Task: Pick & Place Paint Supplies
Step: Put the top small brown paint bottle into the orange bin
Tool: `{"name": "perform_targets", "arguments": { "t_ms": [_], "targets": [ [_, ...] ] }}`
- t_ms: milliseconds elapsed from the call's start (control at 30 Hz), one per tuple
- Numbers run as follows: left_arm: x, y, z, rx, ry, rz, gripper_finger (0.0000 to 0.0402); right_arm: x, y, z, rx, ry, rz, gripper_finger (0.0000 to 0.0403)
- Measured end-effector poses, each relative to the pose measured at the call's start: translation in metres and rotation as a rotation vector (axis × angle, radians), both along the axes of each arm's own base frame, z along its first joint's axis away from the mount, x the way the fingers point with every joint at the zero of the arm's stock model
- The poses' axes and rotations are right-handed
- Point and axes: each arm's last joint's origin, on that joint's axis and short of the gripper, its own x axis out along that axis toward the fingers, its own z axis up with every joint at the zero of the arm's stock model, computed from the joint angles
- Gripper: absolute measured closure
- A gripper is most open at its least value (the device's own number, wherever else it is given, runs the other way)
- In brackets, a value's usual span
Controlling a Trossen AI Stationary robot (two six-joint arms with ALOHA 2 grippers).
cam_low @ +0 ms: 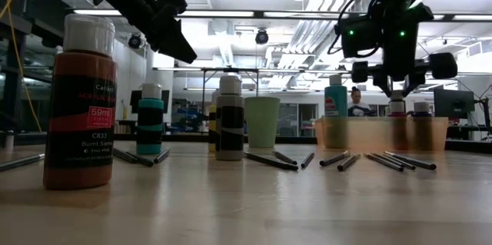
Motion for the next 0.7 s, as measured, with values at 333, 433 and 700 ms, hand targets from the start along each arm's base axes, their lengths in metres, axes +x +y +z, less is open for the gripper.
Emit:
{"name": "perform_targets", "arguments": {
  "t_ms": [333,433,700],
  "targets": [
    [0.0,0.0,0.0,0.0,0.0,0.001,0.0156,0.0001,-0.004,-0.0054,0.053,0.006,-0.016,0.0278],
    [0.0,0.0,0.0,-0.001,0.0,0.001,0.0156,0.0008,-0.004,-0.007,0.07,0.005,-0.017,0.0276],
    [0.0,0.0,0.0,-0.001,0.0,0.001,0.0156,0.0006,-0.0039,-0.0075,0.094,-0.005,-0.019,0.0272]
  ]
}}
